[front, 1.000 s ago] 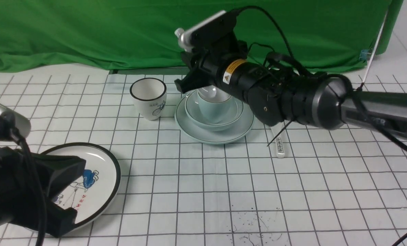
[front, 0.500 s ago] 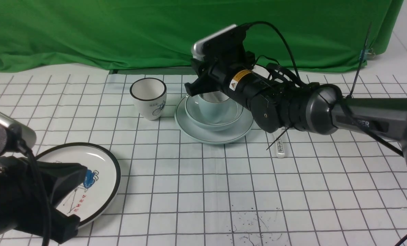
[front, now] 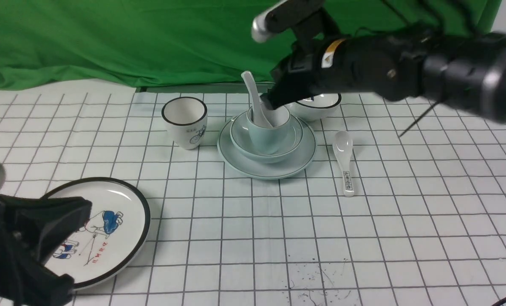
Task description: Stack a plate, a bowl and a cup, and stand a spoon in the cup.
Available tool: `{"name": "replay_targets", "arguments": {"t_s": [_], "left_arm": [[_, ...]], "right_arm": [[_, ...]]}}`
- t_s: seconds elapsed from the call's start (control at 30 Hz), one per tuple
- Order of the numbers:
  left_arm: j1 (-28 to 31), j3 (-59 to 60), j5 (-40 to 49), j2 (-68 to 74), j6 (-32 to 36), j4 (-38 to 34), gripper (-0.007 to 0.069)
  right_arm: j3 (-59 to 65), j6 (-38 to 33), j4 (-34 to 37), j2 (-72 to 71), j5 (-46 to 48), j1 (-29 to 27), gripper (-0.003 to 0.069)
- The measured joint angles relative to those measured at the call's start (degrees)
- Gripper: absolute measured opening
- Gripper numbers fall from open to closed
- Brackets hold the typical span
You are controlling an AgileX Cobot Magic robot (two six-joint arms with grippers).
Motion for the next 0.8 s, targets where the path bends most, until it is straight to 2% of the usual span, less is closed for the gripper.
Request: {"name": "replay_targets", "arguments": {"t_s": [0.1, 0.17, 0.27, 0.33, 0.43, 0.53, 0.7, 0.73, 0.8], "left_arm": [[0.0, 1.6, -3.9, -5.9, 0.0, 1.2, -0.0036], [0.0, 4.2, -7.0, -9.3, 0.0, 1.3, -0.0036], [0.0, 7.2, -9.1, -12.0, 0.0, 1.5, -0.0036], [0.0, 10.5, -12.5, -14.8, 0.0, 1.6, -0.0036], [0.0, 12.6, -16.3, -16.1, 0.0, 1.8, -0.0036], [0.0, 14.2, -20.2, -16.4, 0.0, 2.0, -0.0036], [0.0, 14.6, -20.2, -16.4, 0.0, 2.0, -0.0036], [0.0, 14.6, -20.2, -16.4, 0.0, 2.0, -0.0036], [0.0, 14.7, -20.3, -16.4, 0.0, 2.0, -0.0036]], "right_arm": [[0.0, 1.3, -3.4, -9.4, 15.2, 0.0, 0.0010], [0.9, 3.7, -6.6, -15.3, 20.8, 0.0, 0.0010], [3.9, 5.4, -9.0, -21.7, 22.8, 0.0, 0.0010], [10.1, 6.0, -11.0, -29.7, 22.4, 0.0, 0.0010], [20.5, 6.3, -11.5, -39.1, 18.0, 0.0, 0.0010], [35.0, 8.2, -11.3, -50.1, 9.7, 0.0, 0.0010], [56.1, 10.6, -11.2, -64.6, -4.4, 0.0, 0.0013], [56.8, 10.6, -11.2, -65.6, -4.4, 0.0, 0.0013], [66.0, 10.7, -11.2, -70.5, -13.9, 0.0, 0.0016]]}}
